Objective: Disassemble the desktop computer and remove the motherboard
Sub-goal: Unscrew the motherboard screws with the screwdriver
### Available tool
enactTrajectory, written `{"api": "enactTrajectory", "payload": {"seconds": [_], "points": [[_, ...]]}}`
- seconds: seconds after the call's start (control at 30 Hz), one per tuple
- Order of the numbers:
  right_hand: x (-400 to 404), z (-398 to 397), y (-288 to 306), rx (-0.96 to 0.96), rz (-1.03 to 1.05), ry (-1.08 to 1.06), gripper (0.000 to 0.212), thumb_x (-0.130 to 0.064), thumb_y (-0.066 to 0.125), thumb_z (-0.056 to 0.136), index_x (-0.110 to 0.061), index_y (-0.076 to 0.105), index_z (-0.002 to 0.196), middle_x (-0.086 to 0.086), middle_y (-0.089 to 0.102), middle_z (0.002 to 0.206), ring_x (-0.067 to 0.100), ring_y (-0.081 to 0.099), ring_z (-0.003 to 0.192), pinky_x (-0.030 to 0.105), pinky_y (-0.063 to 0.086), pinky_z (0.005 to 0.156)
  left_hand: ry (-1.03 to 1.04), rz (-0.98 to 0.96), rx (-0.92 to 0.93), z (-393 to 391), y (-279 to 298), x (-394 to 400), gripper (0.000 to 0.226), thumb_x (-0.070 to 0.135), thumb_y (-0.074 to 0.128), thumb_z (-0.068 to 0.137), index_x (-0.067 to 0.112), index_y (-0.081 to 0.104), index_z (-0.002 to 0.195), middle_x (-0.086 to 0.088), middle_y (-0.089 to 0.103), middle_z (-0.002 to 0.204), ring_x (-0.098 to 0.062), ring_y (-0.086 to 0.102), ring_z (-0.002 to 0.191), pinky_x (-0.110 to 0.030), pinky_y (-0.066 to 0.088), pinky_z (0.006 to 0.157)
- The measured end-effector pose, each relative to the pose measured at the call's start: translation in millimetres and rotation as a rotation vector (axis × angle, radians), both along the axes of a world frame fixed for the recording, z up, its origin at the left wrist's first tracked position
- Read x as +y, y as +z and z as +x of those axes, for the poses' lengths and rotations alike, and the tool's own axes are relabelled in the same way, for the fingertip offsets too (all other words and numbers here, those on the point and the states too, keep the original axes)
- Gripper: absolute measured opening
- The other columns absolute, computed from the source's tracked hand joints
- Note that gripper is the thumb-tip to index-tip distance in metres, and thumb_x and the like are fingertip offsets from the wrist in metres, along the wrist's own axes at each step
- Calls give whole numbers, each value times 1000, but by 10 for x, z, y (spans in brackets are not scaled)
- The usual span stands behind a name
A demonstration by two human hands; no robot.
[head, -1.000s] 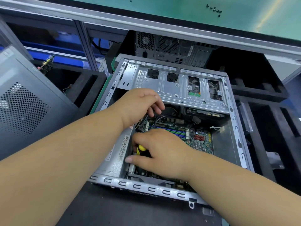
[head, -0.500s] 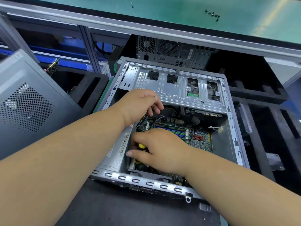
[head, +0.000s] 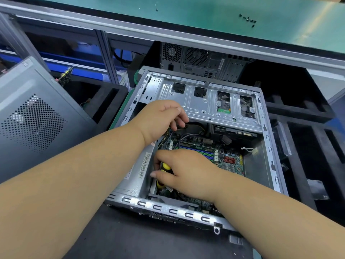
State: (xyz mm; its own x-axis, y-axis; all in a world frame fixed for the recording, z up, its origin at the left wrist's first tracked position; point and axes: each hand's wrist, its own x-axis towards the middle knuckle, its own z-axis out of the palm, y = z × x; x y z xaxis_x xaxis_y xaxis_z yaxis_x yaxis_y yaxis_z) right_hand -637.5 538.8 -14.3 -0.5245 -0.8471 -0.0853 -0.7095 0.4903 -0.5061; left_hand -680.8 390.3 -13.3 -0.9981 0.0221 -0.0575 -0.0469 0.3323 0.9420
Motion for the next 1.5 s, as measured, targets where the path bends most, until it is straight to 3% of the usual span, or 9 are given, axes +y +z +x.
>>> {"api": "enactTrajectory", "payload": {"seconds": [0.2, 0.4, 0.67, 0.87, 1.0, 1.1, 1.27, 1.4, 1.5], "points": [[3, -12, 24, -60, -28, 35, 18, -22, 62, 80, -21, 52, 96, -9, 50, 86, 11, 46, 81, 25, 38, 71, 0, 0, -7, 8, 11, 3, 34, 14, 42, 97, 13, 73, 84, -5, 73, 81, -11, 57, 64, -22, 44, 70], [11, -8, 5, 37, 46, 13, 27, -52, 51, 92, -25, 49, 93, -10, 51, 72, 17, 51, 70, 35, 45, 63, 0, -9, -13, 12, 16, 10, 33, 13, 42, 96, 13, 73, 84, -6, 73, 81, -13, 57, 65, -27, 48, 73], [42, -36, 29, -120, -11, 5, 17, -22, 62, 81, -23, 53, 95, -8, 52, 91, 7, 46, 78, 20, 39, 67, 8, -14, -9, 22, 10, 10, 33, 14, 42, 95, 14, 73, 83, -4, 73, 81, -12, 58, 65, -27, 49, 74], [37, -35, 9, -17, 47, -1, 23, -50, 52, 92, -28, 48, 93, -9, 56, 76, 13, 50, 70, 35, 44, 64, -15, -50, -34, 2, 12, 7, 32, 17, 43, 96, 15, 73, 85, -1, 73, 81, -11, 58, 65, -33, 51, 80], [16, -47, 22, -127, -8, 10, 15, -31, 62, 88, -26, 51, 98, -13, 53, 80, 4, 48, 71, 20, 40, 64, -34, -52, -77, -6, 0, 10, 32, 19, 43, 93, 20, 73, 81, 4, 73, 79, -8, 58, 64, -40, 54, 84], [2, -52, 40, -140, -20, 61, 19, -18, 63, 79, -20, 55, 95, -5, 55, 88, 10, 50, 82, 28, 44, 75, -51, -69, -95, -27, -8, 4, 31, 22, 44, 92, 24, 72, 79, 8, 73, 77, -6, 59, 63, -34, 54, 79], [-19, -48, 30, -101, -1, 44, 25, -51, 53, 90, -26, 51, 89, -8, 57, 76, 12, 52, 74, 37, 45, 69, -74, -78, -108, -54, -12, -2, 30, 22, 45, 92, 23, 72, 79, 9, 73, 76, -6, 59, 62, -30, 53, 76], [-30, -50, 30, -162, -37, 31, 10, -30, 61, 89, -24, 55, 94, -10, 57, 81, 7, 50, 76, 32, 45, 72, -93, -84, -120, -59, -10, 7, 31, 21, 44, 93, 22, 72, 80, 7, 73, 78, -5, 58, 61, -26, 52, 72], [-24, -62, 36, -128, -16, 42, 20, -14, 63, 80, -18, 58, 99, -3, 54, 88, 13, 47, 85, 29, 41, 78, -96, -81, -125, -63, -6, 5, 31, 20, 44, 93, 21, 72, 81, 5, 73, 78, -6, 59, 62, -27, 53, 74]]}}
